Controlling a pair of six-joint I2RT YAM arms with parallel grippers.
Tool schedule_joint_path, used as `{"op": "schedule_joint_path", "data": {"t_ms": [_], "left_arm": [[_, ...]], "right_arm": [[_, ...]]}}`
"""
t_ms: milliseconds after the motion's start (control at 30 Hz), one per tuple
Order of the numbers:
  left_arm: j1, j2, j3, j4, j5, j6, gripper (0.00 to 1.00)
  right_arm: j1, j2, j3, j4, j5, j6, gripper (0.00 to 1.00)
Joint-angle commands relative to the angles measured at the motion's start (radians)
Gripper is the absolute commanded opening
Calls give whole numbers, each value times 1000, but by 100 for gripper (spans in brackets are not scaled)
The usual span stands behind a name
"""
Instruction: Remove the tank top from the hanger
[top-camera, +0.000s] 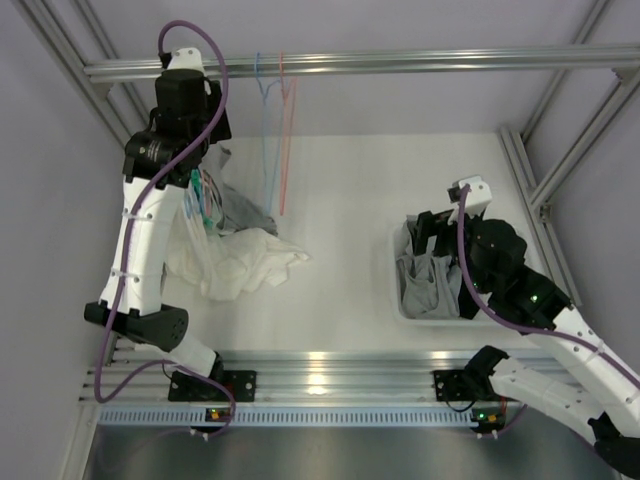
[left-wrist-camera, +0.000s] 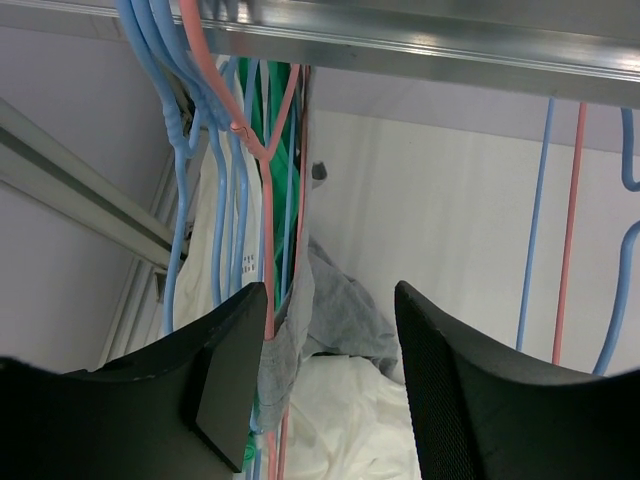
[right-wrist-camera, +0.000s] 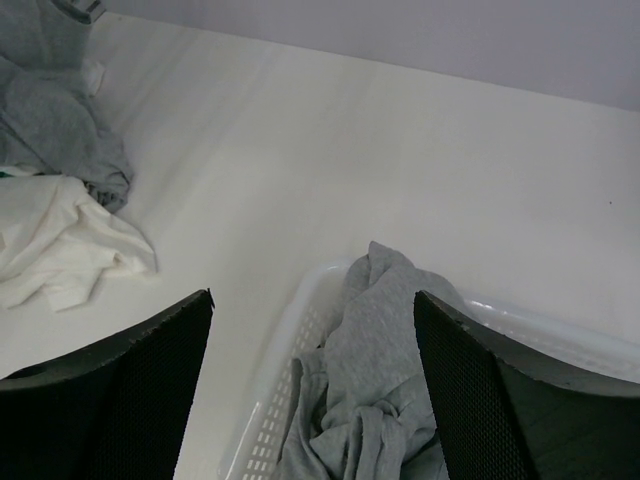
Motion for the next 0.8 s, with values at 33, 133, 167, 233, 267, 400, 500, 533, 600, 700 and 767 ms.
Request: {"op": "schedule_joint_path", "data": {"t_ms": [33, 133, 167, 233, 267, 400, 500, 533, 600, 700, 767], "left_arm": [[14, 16, 5, 4, -24, 21, 58], [21, 33, 2, 6, -2, 20, 57], [23, 36, 2, 4, 2, 20, 57], [24, 44, 4, 6, 1, 20, 56], [28, 48, 4, 6, -5, 20, 55], [32, 56, 1, 6, -33, 15, 52], [32, 48, -4, 4, -33, 12, 52], [32, 48, -4, 4, -33, 14, 52], [32, 42, -4, 4, -21, 17, 52], [32, 23, -4, 4, 21, 17, 54], [32, 12, -5, 2, 52, 15, 54]], "right_arm": [[-12, -9, 0, 65, -15, -10, 80], [-12, -15, -6, 66, -18, -13, 81], [-12, -15, -6, 66, -18, -15, 81], [-12, -17, -8, 66, -18, -16, 81], [-12, -18, -8, 66, -16, -18, 81], [-12, -23, -8, 66, -22, -22, 82], [-12, -23, -9, 71, -25, -27, 82], [-12, -23, -12, 73, -25, -28, 82], [-12, -22, -14, 76, -30, -30, 82], [-12, -15, -15, 82, -36, -31, 82], [-12, -8, -15, 82, -42, -31, 82]]}}
